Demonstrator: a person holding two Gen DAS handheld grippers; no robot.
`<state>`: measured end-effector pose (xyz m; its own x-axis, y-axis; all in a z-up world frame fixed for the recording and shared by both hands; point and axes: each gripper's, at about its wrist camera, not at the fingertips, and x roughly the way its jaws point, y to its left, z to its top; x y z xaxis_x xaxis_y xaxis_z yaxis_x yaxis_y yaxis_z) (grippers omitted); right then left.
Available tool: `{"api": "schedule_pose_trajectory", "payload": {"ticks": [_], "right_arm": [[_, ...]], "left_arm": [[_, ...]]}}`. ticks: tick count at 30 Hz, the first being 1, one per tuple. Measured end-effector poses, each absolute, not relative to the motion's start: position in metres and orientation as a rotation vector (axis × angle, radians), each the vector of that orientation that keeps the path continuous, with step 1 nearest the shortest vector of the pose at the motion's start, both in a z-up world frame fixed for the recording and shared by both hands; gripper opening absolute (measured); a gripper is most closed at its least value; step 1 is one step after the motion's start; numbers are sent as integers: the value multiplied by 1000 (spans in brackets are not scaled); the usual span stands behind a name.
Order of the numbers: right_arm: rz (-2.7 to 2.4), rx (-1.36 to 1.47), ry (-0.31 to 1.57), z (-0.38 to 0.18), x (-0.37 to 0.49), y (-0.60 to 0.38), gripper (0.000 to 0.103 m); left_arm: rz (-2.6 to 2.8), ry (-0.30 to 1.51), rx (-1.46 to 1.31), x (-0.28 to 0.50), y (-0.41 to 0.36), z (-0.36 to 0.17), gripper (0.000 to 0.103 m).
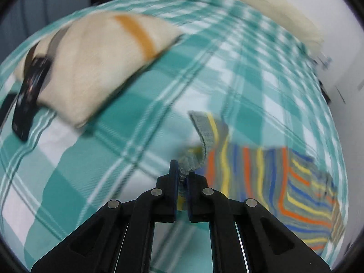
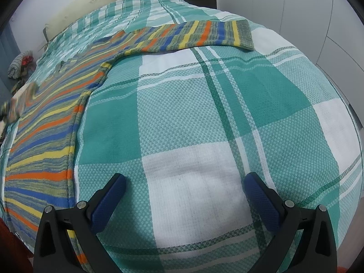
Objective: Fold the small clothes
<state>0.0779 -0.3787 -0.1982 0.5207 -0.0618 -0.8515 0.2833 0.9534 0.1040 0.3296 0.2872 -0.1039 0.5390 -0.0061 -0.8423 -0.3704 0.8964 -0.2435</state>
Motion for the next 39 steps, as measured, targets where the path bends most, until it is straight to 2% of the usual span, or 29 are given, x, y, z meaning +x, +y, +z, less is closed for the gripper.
{"api": "schedule_pose_trajectory", "payload": {"ticks": [13,15,18,21,25,27,29,32,35,37,39], "right_arm": [[-212,238,1004,-199,79,-378,103],[-213,238,1004,-199,79,-378,103],[-214,238,1005,-199,79,-378,103],[-215,238,1005,-199,79,-378,103],[-212,237,1004,-199,80,-378,103],[-212,236,1005,-199,80,-378,103],[-213,236,1006,-199,81,-379,103],[-215,235,1005,-199,80,-379,103],[-216,234,1005,-199,80,-378,103],[-219,229,1003,-199,81,-378,103],[-225,220,1000,-200,80,-377,103]], "left_arm": [[248,975,-686,302,330,-107,2],[277,1016,-654,306,332,-117,2],[303,1152,-626,311,333,-153,5],[307,1111,-670,301,340,-160,11],[388,1073,-665,282,355,-151,29],[433,1062,-612,269,358,-142,43],[447,1039,-568,258,357,-135,66],[371,992,-501,233,331,-122,82],[228,970,-414,216,289,-123,92],[105,963,-259,205,245,-135,96],[36,964,-138,205,215,-150,97]]}}
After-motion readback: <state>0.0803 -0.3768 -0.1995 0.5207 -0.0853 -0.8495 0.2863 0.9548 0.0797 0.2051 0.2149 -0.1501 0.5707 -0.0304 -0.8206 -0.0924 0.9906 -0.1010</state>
